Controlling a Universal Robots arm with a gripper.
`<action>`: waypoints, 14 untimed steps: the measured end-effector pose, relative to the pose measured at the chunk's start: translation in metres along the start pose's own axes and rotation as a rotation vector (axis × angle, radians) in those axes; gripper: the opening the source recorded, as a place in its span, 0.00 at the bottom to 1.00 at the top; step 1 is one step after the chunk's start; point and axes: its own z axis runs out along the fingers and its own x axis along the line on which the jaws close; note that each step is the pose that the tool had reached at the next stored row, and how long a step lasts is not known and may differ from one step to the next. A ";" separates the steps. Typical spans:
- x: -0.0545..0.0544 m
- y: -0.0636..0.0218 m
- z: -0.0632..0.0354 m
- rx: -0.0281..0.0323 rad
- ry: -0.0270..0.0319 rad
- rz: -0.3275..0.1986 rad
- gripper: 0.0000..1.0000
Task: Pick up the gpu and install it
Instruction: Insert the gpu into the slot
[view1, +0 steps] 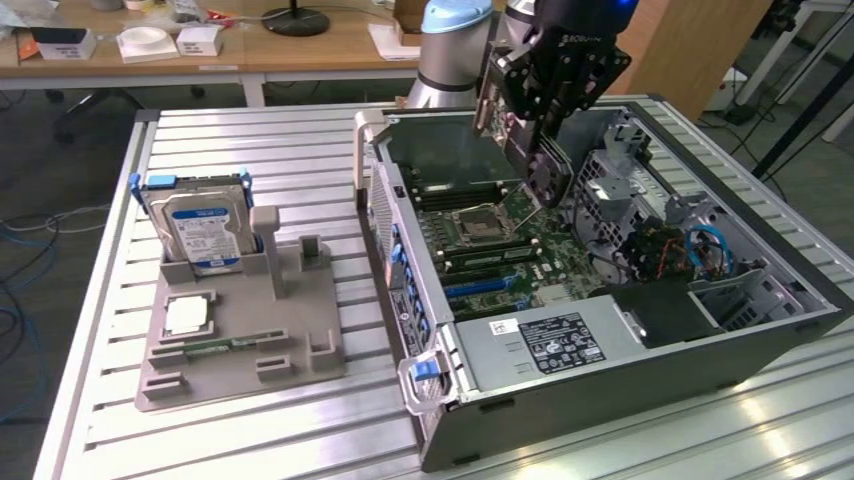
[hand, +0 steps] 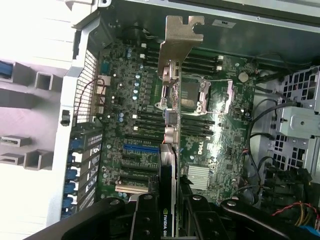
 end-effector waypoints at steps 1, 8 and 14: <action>0.000 0.0000 0.0000 -0.0002 0.0002 -0.005 0.26; 0.000 0.0000 0.0000 -0.0011 0.0018 -0.040 0.26; 0.000 0.0000 0.0001 -0.0020 0.0031 -0.071 0.26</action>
